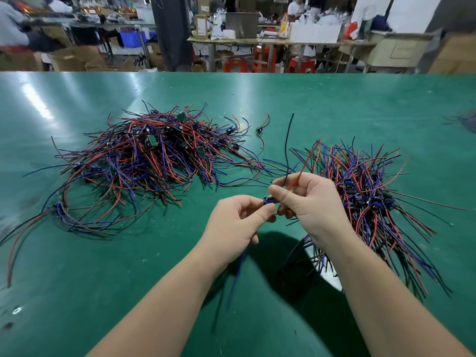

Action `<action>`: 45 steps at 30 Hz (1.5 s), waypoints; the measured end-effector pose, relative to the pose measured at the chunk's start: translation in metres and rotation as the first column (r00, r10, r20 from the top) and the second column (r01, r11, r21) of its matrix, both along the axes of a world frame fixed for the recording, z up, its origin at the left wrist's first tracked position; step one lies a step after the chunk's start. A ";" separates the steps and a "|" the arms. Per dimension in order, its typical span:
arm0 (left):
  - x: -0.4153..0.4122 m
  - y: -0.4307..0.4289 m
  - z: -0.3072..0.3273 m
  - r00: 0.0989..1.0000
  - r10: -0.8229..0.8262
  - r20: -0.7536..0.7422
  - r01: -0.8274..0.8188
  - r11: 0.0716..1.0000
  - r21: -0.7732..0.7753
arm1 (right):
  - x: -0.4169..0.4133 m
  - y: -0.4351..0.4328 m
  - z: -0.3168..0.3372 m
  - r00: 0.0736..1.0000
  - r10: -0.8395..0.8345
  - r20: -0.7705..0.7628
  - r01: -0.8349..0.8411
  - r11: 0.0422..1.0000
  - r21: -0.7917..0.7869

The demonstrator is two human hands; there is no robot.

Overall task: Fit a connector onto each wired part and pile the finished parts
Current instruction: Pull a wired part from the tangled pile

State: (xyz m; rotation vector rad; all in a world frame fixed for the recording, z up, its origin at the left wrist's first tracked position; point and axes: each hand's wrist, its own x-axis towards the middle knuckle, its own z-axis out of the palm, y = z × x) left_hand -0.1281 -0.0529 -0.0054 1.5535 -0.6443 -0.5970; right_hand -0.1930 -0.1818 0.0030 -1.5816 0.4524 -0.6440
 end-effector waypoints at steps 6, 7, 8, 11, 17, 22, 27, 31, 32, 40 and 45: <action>0.007 0.003 0.004 0.988 -0.075 -0.132 0.068 0.996 -0.057 | -0.012 -0.010 0.010 0.962 0.271 0.037 -0.273 0.951 0.144; 0.008 0.005 0.004 0.983 -0.116 -0.143 0.108 0.992 -0.064 | -0.014 -0.012 0.012 0.952 0.304 0.044 -0.307 0.938 0.161; 0.007 0.005 0.005 0.975 -0.162 -0.153 0.153 0.986 -0.067 | -0.016 -0.013 0.014 0.944 0.325 0.045 -0.328 0.929 0.171; 0.004 0.007 0.008 0.943 -0.267 -0.197 0.253 0.963 -0.090 | -0.021 -0.017 0.020 0.935 0.353 0.025 -0.351 0.917 0.191; 0.002 0.002 0.002 0.987 -0.157 0.037 0.155 0.987 0.043 | -0.023 -0.028 0.023 0.985 0.167 -0.032 -0.153 0.951 0.268; 0.001 0.001 -0.006 0.967 -0.145 0.211 0.109 0.979 0.172 | -0.025 -0.048 0.024 0.992 -0.122 -0.014 0.117 0.913 0.392; 0.002 0.003 -0.017 0.857 -0.225 0.464 0.016 0.911 0.412 | -0.039 -0.070 0.029 0.916 -0.366 0.161 0.227 0.808 0.543; -0.002 0.000 -0.009 0.980 -0.111 0.165 0.084 0.982 0.167 | -0.042 -0.072 0.032 0.867 -0.451 0.211 0.270 0.782 0.562; -0.003 -0.001 -0.005 0.998 -0.061 0.029 0.059 0.996 0.072 | -0.040 -0.069 0.031 0.875 -0.445 0.192 0.280 0.788 0.549; 0.009 0.002 0.016 0.726 -0.114 -0.678 -0.150 0.936 -0.317 | -0.015 -0.023 0.015 0.977 0.093 -0.190 -0.067 0.988 0.139; 0.011 0.009 0.021 0.592 -0.274 -0.758 -0.156 0.884 -0.441 | -0.019 -0.019 0.013 0.924 0.315 -0.214 -0.312 0.949 0.051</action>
